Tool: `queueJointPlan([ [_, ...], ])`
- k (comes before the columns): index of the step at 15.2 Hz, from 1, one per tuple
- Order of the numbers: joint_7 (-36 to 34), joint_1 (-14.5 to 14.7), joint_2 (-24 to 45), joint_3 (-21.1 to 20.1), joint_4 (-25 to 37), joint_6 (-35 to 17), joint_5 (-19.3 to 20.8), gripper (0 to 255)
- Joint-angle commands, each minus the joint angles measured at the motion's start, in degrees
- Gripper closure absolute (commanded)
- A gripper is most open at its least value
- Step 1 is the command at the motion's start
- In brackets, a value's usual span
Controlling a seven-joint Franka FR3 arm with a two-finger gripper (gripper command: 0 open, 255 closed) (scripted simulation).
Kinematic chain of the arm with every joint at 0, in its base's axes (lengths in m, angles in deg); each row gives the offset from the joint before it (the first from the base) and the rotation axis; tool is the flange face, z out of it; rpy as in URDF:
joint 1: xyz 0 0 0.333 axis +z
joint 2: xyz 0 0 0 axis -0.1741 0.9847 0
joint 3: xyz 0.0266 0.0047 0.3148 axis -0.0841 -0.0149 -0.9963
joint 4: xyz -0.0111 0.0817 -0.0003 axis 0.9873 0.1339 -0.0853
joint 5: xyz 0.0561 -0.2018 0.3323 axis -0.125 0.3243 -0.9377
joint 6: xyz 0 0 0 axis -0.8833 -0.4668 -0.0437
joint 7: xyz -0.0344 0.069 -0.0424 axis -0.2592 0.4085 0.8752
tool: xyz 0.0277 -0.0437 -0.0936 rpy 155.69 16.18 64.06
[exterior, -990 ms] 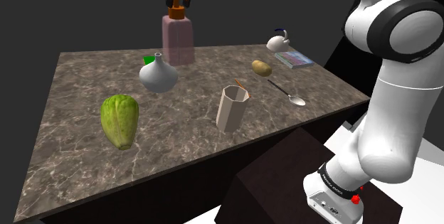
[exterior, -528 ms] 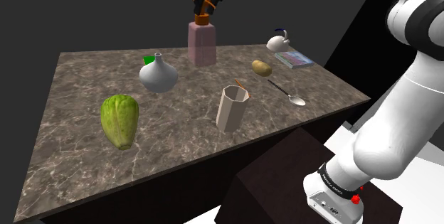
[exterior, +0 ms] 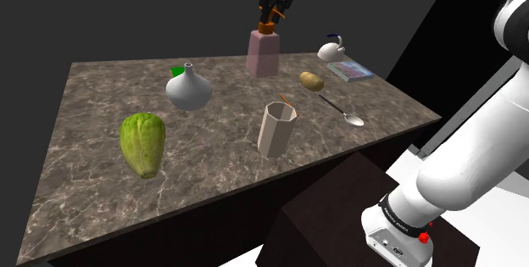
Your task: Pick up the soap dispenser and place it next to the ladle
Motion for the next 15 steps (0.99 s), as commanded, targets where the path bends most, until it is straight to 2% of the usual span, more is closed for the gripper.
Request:
queueJointPlan([
  [1,3.11,-1.46,-1.3,1.44,-2.49,-1.05,-0.91,255],
  [8,13.08,-5.95,-3.22,6.45,-7.47,-3.3,-2.87,255],
  [15,22.69,-10.27,-2.15,11.3,-8.89,-4.7,-4.13,255],
])
